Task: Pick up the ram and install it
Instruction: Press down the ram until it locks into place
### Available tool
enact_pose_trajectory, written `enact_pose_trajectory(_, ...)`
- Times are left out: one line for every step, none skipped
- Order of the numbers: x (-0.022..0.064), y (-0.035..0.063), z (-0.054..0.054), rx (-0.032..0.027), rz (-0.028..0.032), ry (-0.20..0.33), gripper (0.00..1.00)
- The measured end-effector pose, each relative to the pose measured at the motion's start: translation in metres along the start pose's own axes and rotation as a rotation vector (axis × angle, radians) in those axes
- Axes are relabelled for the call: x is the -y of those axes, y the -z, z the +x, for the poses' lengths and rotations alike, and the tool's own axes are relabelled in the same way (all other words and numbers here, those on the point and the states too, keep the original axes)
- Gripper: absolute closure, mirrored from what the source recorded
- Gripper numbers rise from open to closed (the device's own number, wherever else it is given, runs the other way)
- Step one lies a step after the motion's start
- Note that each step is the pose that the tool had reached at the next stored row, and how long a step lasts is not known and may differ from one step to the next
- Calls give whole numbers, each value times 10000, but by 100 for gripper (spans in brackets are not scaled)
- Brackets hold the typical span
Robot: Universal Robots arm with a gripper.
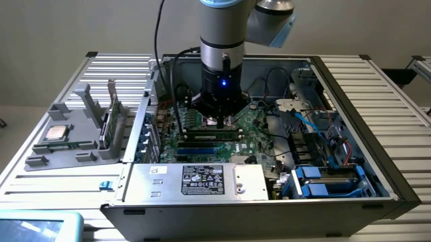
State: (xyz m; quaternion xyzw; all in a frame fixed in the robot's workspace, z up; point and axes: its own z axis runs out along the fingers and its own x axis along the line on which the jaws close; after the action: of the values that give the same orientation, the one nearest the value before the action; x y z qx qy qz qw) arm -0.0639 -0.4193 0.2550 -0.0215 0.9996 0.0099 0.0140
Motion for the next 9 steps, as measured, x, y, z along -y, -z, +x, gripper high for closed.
enact_pose_trajectory(0,0,0,3,4,-153,91)
enact_pose_trajectory(0,0,0,6,9,-320,91)
enact_pose_trajectory(0,0,0,9,13,-483,91)
enact_pose_trajectory(0,0,0,13,18,-647,91)
enact_pose_trajectory(0,0,0,16,23,-811,91)
enact_pose_trajectory(0,0,0,17,24,-871,91)
enact_pose_trajectory(0,0,0,17,24,-871,91)
enact_pose_trajectory(0,0,0,17,24,-872,91)
enact_pose_trajectory(0,0,0,17,24,-872,91)
